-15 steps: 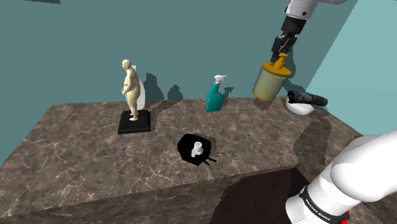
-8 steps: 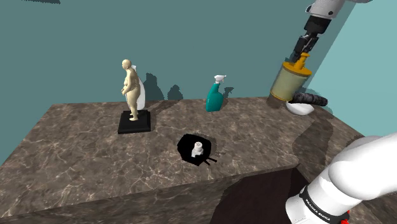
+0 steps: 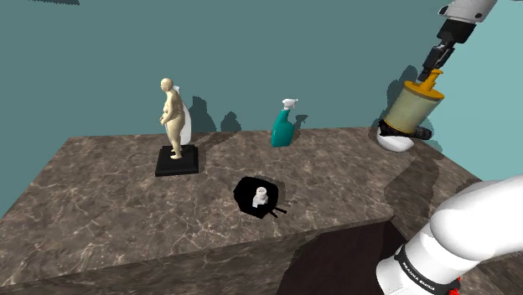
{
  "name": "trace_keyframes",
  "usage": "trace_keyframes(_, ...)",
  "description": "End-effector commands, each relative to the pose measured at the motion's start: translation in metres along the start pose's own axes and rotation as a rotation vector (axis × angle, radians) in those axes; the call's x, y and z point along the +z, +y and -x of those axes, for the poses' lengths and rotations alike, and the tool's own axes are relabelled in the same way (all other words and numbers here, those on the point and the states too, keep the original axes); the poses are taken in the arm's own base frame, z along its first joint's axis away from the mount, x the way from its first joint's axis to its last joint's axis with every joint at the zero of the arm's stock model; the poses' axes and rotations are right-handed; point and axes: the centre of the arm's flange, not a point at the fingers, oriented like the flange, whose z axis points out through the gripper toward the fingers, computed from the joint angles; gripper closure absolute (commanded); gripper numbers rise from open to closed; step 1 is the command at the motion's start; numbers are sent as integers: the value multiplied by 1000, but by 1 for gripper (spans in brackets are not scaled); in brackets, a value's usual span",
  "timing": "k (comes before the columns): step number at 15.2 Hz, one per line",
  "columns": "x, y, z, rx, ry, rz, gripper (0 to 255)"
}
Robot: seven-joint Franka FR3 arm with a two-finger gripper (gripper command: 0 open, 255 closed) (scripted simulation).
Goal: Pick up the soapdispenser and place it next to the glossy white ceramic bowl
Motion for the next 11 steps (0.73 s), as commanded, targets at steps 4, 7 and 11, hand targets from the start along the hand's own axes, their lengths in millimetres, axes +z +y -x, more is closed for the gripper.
trace_keyframes(4,-13,51,42,-1,0,1,255)
trace_keyframes(7,-21,80,67,-1,0,1,255)
trace_keyframes(11,-31,120,101,-1,0,1,255)
